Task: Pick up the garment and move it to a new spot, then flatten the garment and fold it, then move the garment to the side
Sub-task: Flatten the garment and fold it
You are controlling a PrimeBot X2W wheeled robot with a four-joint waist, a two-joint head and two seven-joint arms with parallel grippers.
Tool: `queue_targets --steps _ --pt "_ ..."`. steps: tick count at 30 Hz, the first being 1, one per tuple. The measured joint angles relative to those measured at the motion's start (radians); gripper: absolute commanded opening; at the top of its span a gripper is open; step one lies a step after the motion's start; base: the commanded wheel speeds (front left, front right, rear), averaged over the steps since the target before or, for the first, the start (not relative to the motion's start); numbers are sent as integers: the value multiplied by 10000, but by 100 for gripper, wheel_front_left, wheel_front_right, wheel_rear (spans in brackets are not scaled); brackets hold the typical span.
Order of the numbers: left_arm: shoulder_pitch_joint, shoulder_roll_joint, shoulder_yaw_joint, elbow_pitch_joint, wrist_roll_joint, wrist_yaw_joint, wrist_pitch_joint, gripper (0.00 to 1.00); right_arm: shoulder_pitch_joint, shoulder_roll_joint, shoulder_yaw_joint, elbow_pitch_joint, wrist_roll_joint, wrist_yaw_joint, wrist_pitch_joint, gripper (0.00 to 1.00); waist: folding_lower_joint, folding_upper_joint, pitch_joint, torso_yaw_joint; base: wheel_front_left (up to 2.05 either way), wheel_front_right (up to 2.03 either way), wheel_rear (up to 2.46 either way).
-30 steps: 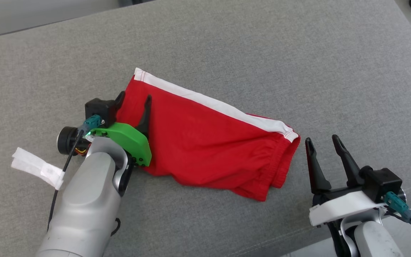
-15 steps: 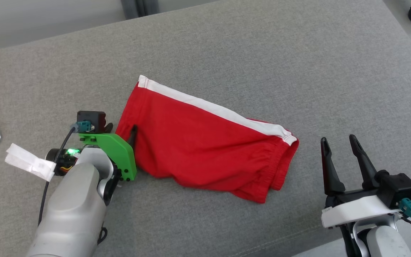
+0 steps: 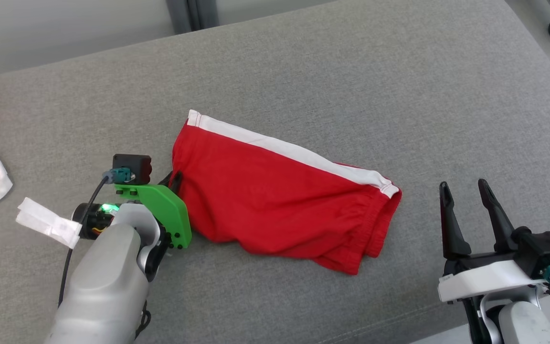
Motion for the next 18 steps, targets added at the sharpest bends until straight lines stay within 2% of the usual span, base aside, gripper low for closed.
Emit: queue_targets --steps 8,18 --pt "805 96 407 -445 -596 21 -729 0 156 0 -545 -111 -244 0 0 100 0 0 -388 589 0 0 0" --pt "2847 38 1057 -1381 -1381 439 -1572 0 178 0 -855 -228 -372 -2 151 100 0 0 -874 1475 0 0 0"
